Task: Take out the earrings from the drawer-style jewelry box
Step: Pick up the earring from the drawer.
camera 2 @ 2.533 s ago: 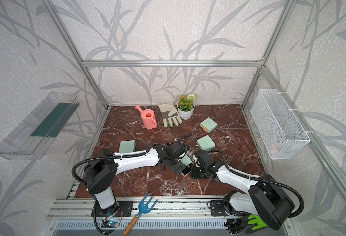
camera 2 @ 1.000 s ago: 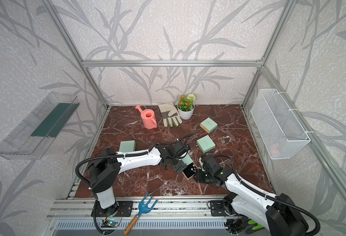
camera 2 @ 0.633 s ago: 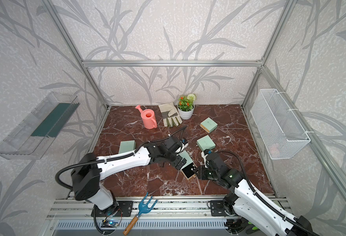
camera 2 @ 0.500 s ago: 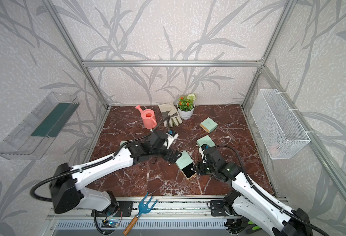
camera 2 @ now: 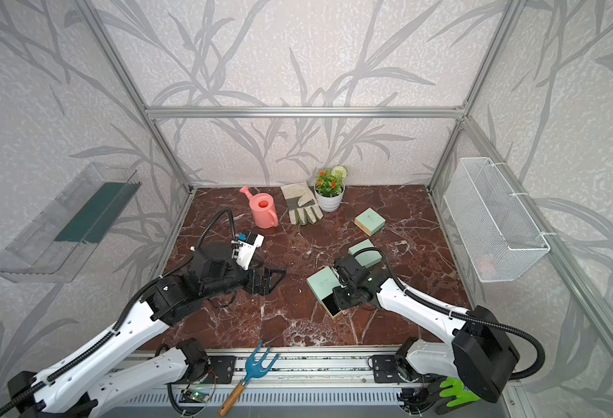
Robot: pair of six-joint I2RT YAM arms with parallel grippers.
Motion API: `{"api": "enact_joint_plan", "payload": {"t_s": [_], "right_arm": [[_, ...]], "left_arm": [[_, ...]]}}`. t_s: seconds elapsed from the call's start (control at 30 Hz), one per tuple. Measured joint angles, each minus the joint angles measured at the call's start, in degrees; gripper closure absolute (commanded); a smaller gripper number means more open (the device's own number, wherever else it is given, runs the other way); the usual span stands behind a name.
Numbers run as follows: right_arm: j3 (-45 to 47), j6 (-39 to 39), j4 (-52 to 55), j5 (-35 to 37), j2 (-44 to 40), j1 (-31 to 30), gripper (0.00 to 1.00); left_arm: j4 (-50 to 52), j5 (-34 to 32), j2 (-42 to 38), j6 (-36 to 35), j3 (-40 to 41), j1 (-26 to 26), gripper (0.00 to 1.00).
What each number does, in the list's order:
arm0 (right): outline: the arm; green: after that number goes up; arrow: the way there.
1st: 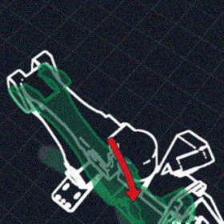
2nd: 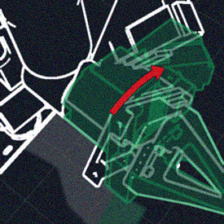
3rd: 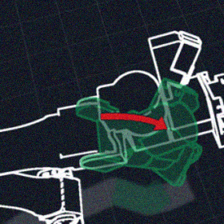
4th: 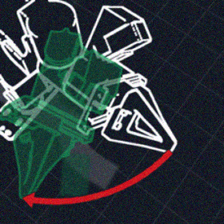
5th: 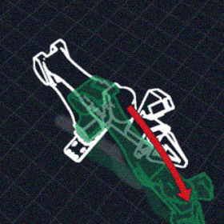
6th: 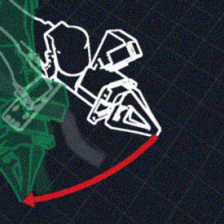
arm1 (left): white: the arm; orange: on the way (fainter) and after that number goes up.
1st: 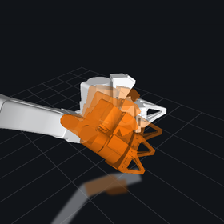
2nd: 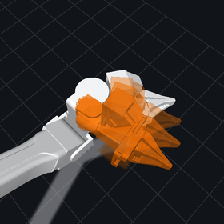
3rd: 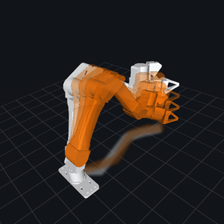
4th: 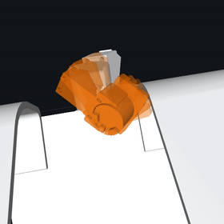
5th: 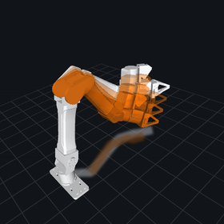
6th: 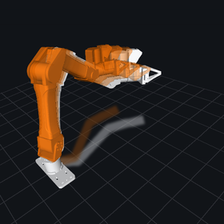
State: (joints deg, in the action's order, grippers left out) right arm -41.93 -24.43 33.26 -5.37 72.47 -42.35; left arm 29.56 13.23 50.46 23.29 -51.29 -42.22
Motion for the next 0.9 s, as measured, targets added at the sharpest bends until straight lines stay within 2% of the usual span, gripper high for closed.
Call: {"api": "enact_joint_plan", "payload": {"t_s": [0.33,0.9], "right_arm": [[-1.5,1.8,-0.1,0.4,4.8,-0.1,0.72],[-3.0,3.5,-0.5,1.7,9.2,-0.1,0.72]], "left_arm": [[2.8,1.5,-1.4,-2.7,0.0,0.0,0.01],[3.0,1.9,-2.4,-2.7,0.3,0.0,0.01]]}}
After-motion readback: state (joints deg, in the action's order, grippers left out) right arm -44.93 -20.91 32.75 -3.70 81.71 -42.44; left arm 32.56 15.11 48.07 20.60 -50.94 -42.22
